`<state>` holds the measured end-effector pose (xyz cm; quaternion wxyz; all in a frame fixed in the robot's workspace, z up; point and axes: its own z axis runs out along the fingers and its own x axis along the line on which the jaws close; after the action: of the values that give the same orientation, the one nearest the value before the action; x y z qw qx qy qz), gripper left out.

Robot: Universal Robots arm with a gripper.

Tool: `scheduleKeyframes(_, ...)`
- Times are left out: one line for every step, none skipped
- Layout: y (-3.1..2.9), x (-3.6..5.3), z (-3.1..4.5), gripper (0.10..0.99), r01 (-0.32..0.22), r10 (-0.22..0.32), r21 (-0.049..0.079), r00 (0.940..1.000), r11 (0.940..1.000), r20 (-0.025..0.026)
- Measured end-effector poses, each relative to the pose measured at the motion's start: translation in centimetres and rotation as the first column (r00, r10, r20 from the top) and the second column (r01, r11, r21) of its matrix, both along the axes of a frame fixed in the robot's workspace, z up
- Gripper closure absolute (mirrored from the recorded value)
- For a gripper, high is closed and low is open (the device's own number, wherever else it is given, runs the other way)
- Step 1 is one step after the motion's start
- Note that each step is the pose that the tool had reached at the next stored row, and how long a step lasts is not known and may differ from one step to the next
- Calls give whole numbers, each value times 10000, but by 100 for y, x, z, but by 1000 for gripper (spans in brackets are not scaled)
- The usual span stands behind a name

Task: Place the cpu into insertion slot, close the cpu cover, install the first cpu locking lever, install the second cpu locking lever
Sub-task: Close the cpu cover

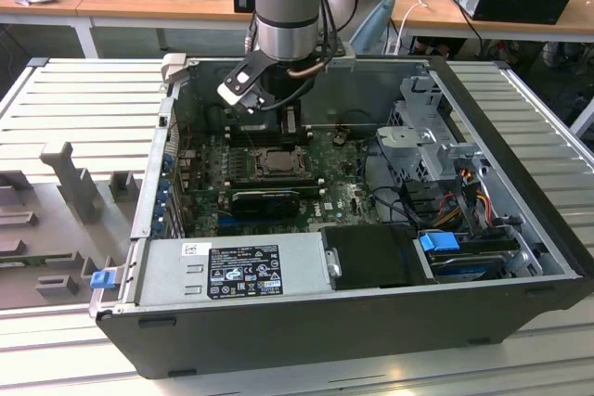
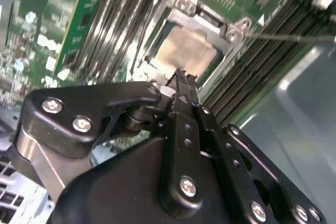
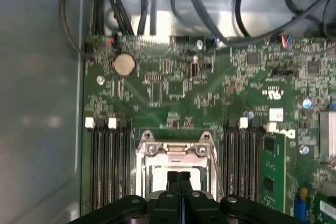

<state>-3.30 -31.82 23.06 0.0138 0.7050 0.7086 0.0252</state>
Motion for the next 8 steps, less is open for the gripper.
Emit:
scheduleKeyframes(0, -5, -21, 980, -10, 10, 0, 10000, 10000, 0)
scheduleKeyframes(0, -9, -38, 980, -33, 33, 1, 10000, 10000, -2)
scheduleKeyframes(-1, -13, -50, 980, -100, 100, 1, 10000, 10000, -2)
scheduleKeyframes(-1, -19, -52, 980, -150, 150, 1, 9999, 9999, -3)
scheduleKeyframes(0, -32, -53, 980, -188, 188, 1, 9998, 9998, -3)
scheduleKeyframes(-1, -53, -53, 980, -194, 194, 2, 9998, 9998, -2)
scheduleKeyframes(0, -74, -53, 980, -195, 195, 2, 9998, 9998, -3)
scheduleKeyframes(-1, -90, -53, 980, -196, 196, 2, 9998, 9998, -2)
